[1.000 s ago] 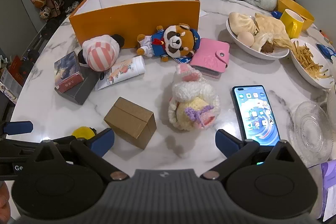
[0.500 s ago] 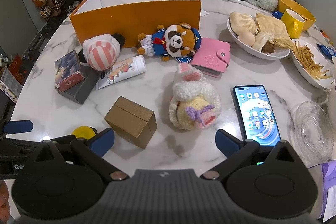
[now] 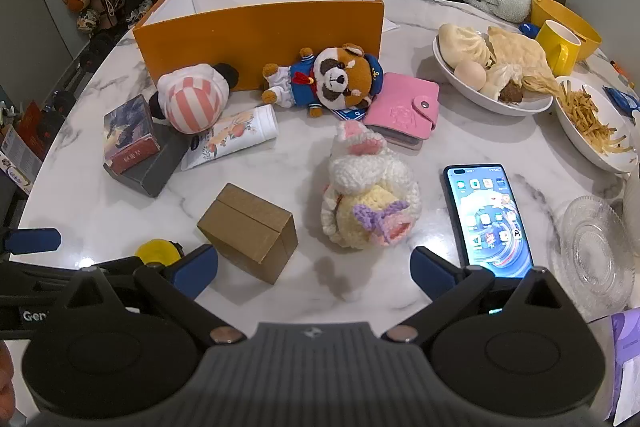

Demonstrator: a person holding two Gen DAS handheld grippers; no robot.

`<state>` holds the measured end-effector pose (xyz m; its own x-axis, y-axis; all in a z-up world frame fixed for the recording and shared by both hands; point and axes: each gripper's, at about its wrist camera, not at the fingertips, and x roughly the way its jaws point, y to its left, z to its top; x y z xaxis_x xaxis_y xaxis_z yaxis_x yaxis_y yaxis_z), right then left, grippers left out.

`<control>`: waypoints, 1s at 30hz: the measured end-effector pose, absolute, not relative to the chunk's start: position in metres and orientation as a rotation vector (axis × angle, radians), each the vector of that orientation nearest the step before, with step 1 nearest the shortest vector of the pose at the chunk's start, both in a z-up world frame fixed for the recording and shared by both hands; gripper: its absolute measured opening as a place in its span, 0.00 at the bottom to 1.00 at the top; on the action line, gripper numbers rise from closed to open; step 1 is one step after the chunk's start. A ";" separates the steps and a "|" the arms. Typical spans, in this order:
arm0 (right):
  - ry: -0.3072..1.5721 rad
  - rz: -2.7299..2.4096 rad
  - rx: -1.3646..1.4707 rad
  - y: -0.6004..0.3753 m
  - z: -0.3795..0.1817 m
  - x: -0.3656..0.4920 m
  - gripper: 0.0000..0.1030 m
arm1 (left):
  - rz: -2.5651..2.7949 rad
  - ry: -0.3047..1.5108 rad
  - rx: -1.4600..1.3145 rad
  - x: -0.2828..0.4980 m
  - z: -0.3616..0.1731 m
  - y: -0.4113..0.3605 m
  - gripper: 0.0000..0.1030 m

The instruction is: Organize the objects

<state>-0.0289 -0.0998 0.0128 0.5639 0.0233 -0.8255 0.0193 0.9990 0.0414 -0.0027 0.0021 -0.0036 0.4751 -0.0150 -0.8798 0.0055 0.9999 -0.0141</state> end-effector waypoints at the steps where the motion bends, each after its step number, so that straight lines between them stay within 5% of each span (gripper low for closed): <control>1: 0.971 0.002 0.047 -0.100 0.013 -0.029 0.99 | -0.013 1.076 -0.010 -0.003 -0.003 0.002 1.00; 30: 1.043 0.118 0.126 -0.133 -0.006 0.018 0.99 | -0.214 1.052 0.178 0.011 -0.031 -0.015 1.00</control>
